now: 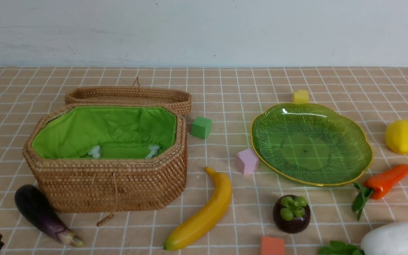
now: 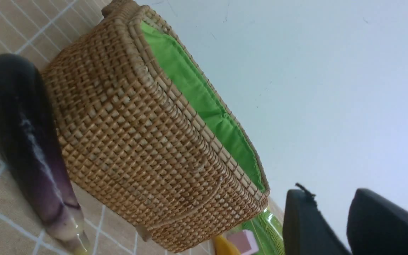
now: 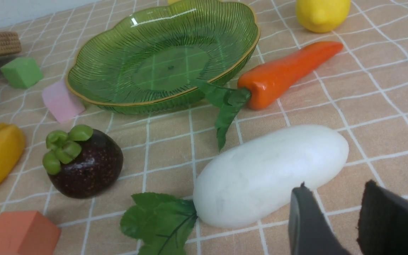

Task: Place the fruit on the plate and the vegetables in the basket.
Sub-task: Use the left arm to grab an eggplant and put it into the left basket, then use the left arm to grab a banana and put it into the right plate

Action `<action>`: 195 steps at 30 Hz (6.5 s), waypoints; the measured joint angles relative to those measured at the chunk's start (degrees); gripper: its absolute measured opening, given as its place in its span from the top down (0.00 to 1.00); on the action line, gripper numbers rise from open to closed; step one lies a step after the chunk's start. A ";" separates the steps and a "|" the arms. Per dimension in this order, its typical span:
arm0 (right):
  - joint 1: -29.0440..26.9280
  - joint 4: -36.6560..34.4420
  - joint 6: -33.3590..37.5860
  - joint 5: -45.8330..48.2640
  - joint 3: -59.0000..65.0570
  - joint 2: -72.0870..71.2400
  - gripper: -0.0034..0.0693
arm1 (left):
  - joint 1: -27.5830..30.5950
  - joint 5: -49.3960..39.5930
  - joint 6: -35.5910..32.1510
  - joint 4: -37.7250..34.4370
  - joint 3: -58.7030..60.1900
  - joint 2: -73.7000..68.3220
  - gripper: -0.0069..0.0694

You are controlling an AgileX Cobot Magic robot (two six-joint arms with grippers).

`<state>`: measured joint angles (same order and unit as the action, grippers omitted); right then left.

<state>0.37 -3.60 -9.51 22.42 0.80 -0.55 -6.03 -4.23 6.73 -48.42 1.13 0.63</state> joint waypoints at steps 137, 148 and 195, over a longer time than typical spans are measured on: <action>7.51 -29.00 28.35 40.59 -54.27 27.03 0.78 | -0.67 -40.74 -54.32 25.62 -65.53 -77.03 0.55; 7.51 -28.61 28.41 41.48 -54.27 27.03 0.78 | -0.67 -39.64 -62.12 27.42 -69.02 -84.97 0.22; 7.97 -25.66 28.01 49.86 -54.32 27.03 0.77 | -41.10 -31.73 -0.33 64.64 -76.67 -104.63 0.51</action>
<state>8.34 -29.26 18.51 72.28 -53.52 26.48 -47.13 -35.96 6.39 16.21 -75.54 -103.99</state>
